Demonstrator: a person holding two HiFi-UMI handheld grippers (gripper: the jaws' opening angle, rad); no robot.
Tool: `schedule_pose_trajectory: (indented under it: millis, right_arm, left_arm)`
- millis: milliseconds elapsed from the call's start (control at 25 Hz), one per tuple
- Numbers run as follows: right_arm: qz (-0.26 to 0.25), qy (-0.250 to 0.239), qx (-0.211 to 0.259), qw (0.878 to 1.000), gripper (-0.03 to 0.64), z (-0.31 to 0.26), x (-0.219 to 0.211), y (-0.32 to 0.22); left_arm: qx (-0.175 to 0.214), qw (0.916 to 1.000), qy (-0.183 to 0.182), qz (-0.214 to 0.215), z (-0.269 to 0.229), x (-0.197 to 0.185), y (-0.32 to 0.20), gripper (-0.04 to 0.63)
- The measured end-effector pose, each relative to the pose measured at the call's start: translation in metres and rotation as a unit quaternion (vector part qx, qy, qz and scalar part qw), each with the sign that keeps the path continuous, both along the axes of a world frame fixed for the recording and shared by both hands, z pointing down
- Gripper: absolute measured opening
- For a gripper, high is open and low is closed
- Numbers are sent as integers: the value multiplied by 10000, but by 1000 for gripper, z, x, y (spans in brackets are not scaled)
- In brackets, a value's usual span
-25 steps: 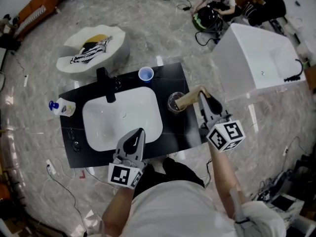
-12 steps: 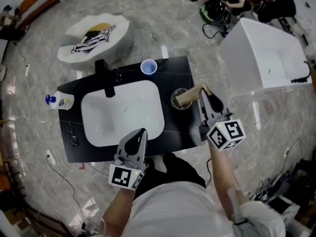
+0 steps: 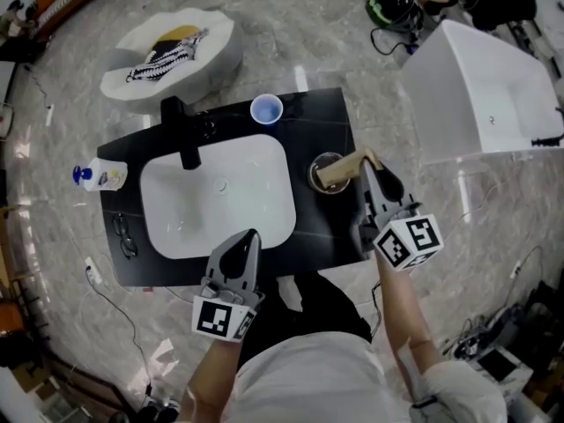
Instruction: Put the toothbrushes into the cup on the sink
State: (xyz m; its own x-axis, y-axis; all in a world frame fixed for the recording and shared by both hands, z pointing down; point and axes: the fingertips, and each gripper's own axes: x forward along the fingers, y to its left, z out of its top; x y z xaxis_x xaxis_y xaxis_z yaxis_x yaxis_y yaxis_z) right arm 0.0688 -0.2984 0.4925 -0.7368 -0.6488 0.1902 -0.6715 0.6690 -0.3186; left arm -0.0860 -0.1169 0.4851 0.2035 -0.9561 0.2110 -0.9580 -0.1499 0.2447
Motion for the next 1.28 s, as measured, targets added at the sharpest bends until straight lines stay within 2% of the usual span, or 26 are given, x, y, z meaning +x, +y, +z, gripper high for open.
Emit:
schedule_pose_trajectory:
  millis: [360,680,1000,1280]
  right_arm:
    - [-60,-130,-115,9998,60,16,-3,0]
    - [-64,-164,-108,9998,58,26,-1,-2]
    - [20,143,188,9997,60,32,5,-5]
    - [223,179,427,9987,61,36,13,-9]
  left_arm:
    - [-198,9996,189,-19,22,13,1,2]
    - [-249,9994,194,-111,31,12,-3,2]
    - [-322,9992,217,-86,42,19,-7,2]
    - [-371,9990,242,-65,48,24,-11,2]
